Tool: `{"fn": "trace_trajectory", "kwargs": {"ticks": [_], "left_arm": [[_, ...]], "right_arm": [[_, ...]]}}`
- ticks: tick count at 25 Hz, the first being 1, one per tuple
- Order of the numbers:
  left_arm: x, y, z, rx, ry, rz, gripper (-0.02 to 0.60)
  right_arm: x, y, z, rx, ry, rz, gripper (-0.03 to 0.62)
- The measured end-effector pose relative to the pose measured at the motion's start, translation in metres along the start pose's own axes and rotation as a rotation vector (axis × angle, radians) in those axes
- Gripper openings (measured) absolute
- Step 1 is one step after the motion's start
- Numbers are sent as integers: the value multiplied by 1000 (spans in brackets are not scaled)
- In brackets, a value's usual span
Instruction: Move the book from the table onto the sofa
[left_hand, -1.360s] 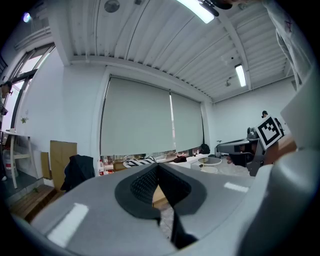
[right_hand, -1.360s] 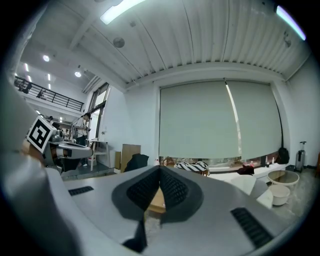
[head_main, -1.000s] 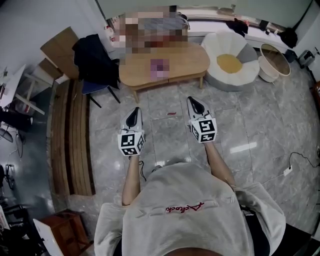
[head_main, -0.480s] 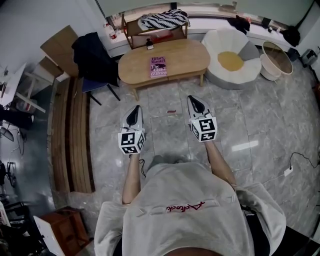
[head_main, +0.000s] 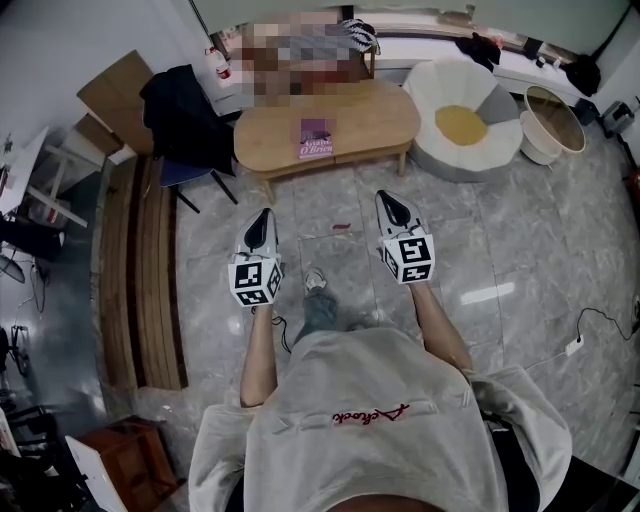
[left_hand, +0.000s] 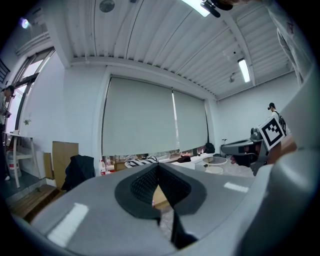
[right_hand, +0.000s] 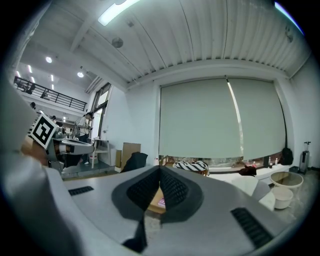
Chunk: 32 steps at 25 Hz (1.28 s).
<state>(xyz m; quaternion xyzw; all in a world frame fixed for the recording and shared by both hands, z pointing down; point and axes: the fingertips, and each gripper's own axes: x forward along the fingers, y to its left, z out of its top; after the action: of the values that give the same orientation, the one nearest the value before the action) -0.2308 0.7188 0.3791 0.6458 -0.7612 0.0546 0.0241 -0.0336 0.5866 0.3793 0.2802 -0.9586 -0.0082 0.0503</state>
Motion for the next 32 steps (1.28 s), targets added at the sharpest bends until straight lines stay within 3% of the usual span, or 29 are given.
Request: {"fn": "trace_trajectory", "kwargs": {"ticks": [32], "left_arm": [[170, 150, -8, -68, 27, -54, 9]], "right_arm": [[225, -15, 26, -33, 58, -26, 8]]}}
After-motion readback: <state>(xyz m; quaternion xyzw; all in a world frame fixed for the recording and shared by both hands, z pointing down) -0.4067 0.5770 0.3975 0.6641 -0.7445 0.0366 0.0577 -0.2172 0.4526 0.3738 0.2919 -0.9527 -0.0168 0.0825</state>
